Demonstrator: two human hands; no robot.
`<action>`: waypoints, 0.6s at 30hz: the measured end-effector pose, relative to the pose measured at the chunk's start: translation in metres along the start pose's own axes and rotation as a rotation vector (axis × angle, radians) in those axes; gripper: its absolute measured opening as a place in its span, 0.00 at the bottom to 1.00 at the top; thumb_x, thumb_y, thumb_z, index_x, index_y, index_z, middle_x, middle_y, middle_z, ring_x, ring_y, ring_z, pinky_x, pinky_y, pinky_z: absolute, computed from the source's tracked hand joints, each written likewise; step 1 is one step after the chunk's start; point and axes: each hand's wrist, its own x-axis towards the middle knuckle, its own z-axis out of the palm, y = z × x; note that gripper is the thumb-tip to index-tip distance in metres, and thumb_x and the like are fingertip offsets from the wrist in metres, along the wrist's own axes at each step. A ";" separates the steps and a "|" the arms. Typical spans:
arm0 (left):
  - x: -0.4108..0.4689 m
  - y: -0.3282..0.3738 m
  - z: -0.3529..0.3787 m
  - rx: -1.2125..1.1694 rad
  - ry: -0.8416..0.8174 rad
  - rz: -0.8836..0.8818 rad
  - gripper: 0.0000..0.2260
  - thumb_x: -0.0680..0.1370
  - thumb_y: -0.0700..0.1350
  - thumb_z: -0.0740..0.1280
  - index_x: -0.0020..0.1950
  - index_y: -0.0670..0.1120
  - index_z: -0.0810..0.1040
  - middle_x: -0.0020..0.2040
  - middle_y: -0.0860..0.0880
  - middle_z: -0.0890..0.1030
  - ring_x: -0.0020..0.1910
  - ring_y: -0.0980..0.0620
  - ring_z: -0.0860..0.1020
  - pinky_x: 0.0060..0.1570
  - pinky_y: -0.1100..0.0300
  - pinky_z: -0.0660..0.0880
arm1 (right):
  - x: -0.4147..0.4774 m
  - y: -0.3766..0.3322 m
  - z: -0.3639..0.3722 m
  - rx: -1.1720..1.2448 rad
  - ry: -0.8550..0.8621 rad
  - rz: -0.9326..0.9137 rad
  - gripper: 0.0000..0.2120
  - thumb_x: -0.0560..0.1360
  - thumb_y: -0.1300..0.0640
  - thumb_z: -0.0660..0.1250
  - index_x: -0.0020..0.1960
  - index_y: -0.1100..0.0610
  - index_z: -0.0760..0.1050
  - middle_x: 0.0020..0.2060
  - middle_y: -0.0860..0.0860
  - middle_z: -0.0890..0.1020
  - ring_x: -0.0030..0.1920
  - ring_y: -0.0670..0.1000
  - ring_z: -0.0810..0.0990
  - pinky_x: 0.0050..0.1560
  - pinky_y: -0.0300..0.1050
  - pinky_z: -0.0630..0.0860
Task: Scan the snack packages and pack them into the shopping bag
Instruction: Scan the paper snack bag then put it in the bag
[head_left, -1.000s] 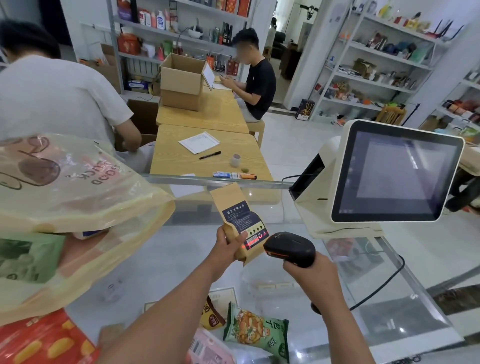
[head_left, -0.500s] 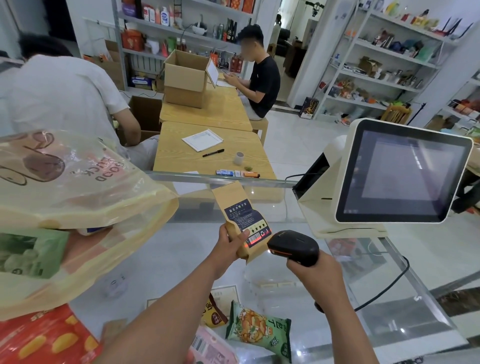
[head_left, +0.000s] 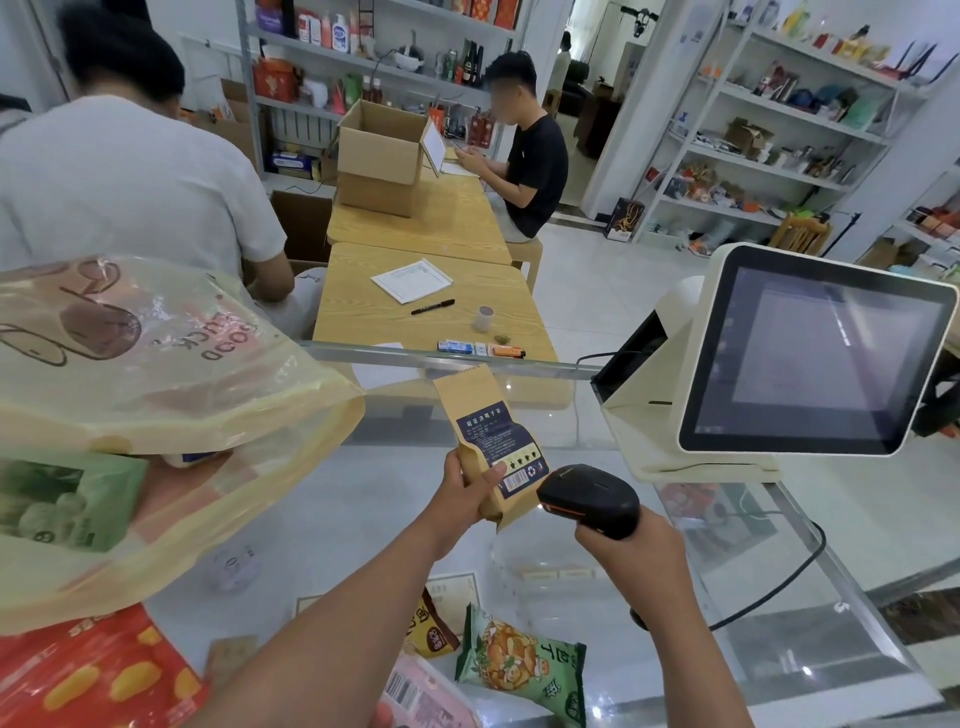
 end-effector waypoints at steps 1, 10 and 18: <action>0.000 0.000 0.000 0.003 0.002 0.000 0.27 0.78 0.50 0.66 0.71 0.54 0.55 0.65 0.49 0.74 0.60 0.49 0.77 0.56 0.52 0.78 | 0.001 0.001 0.001 0.008 0.008 0.004 0.07 0.67 0.58 0.72 0.37 0.60 0.76 0.27 0.51 0.77 0.30 0.47 0.73 0.29 0.38 0.68; -0.002 0.002 0.001 -0.021 0.019 -0.010 0.26 0.79 0.49 0.65 0.71 0.54 0.55 0.66 0.48 0.73 0.60 0.50 0.77 0.52 0.56 0.79 | 0.012 0.033 0.032 -0.076 -0.059 0.016 0.11 0.65 0.62 0.72 0.46 0.58 0.74 0.41 0.53 0.78 0.38 0.48 0.76 0.31 0.37 0.68; -0.006 0.008 0.004 -0.132 0.051 -0.057 0.22 0.79 0.47 0.65 0.69 0.51 0.59 0.63 0.47 0.76 0.58 0.49 0.78 0.49 0.55 0.79 | 0.015 0.055 0.058 -0.115 -0.087 0.044 0.26 0.67 0.59 0.74 0.62 0.59 0.70 0.50 0.53 0.72 0.52 0.53 0.75 0.48 0.44 0.73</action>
